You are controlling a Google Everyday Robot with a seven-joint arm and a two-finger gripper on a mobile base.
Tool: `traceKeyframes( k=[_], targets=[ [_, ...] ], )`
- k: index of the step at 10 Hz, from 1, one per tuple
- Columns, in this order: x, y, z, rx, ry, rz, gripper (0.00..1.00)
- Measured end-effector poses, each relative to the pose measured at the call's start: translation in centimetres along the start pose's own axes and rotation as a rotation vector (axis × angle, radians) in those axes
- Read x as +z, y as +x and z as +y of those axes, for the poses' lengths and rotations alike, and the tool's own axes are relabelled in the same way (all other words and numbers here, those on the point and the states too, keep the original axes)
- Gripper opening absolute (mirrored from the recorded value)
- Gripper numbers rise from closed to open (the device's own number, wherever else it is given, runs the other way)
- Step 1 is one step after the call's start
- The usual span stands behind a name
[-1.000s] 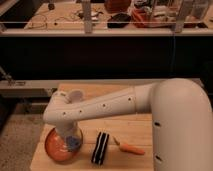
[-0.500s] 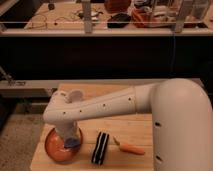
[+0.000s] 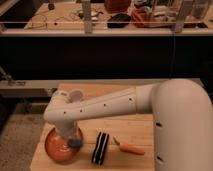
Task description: Place the white sponge in the ceramic bowl
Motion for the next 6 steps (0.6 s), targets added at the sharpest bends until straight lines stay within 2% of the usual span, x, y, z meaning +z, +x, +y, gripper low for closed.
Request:
traceKeyframes(
  k=[1,2,3,5,6],
  targets=[
    [-0.01,-0.02,0.03,0.001,0.001,-0.001,0.22],
    [-0.06,-0.04,0.05,0.002,0.001,-0.001,0.34],
    [-0.10,-0.03,0.09,0.001,0.002,-0.001,0.41],
    [-0.14,0.01,0.10,0.000,0.003,-0.002,0.45],
    [-0.15,-0.02,0.05,-0.001,0.004,-0.003,0.52]
  ],
)
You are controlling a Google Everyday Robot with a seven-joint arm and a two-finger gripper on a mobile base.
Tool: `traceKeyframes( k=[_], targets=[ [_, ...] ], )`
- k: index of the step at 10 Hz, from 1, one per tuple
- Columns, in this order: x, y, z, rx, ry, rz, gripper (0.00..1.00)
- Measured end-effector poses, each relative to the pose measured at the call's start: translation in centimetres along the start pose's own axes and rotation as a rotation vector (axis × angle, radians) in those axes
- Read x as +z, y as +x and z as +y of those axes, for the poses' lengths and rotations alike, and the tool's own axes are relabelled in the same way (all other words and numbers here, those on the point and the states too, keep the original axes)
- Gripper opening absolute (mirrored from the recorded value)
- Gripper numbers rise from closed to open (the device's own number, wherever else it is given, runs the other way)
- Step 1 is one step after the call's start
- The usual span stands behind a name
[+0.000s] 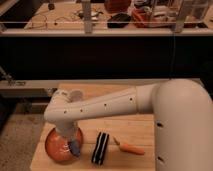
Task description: Place the white sponge in the ceramic bowl
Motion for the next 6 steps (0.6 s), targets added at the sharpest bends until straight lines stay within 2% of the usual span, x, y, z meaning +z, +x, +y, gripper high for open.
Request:
traceKeyframes(
  k=[3,5,6],
  targets=[
    [-0.05,-0.04,0.02,-0.002,0.002,-0.002,0.54],
    [-0.11,-0.03,-0.01,-0.003,0.004,-0.003,0.43],
    [-0.15,-0.02,-0.02,-0.004,0.006,-0.004,0.34]
  ],
)
